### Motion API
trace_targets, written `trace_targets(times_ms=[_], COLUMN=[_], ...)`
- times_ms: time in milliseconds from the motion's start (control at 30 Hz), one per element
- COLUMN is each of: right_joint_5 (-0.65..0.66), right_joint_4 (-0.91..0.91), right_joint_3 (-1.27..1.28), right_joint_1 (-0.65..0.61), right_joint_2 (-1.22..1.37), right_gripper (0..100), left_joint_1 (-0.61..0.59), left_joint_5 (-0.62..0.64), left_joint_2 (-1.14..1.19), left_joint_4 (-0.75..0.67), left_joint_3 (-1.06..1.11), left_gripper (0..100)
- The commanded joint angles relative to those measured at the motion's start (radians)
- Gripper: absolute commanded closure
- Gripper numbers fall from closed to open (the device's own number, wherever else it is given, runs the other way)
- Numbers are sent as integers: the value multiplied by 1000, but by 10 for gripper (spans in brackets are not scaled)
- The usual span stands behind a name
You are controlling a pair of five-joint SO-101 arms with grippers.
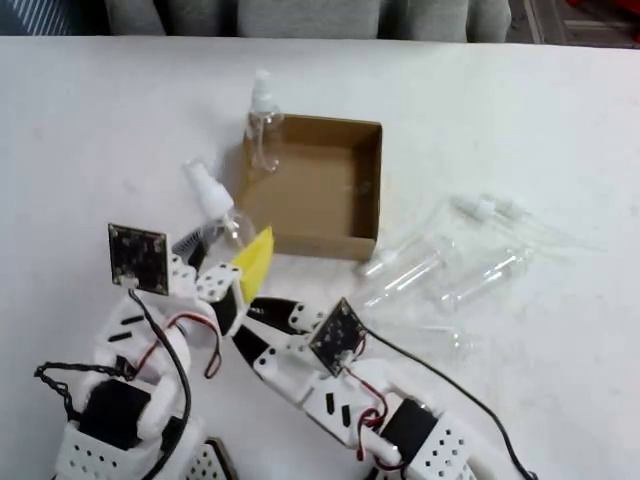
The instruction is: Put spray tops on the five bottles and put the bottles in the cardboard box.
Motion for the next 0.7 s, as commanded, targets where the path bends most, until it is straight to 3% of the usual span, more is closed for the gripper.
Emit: trace_targets(times_ms=[0, 200, 533, 667], right_joint_5=[14, 14, 14, 14], right_joint_4=[-19, -21, -21, -21], right_joint_3=[-8, -8, -11, -11], right_joint_1=[10, 10, 42, 42], right_joint_2=[-5, -7, -7, -7], right_gripper=[983, 983, 983, 983], left_joint_1=[28, 28, 30, 82], left_joint_5=[5, -92, -101, -101], left_joint_2=[-19, -19, -21, -70], left_joint_4=[49, 98, 112, 140], left_joint_3=[-72, -74, -74, -71], left_gripper=[979, 979, 979, 979])
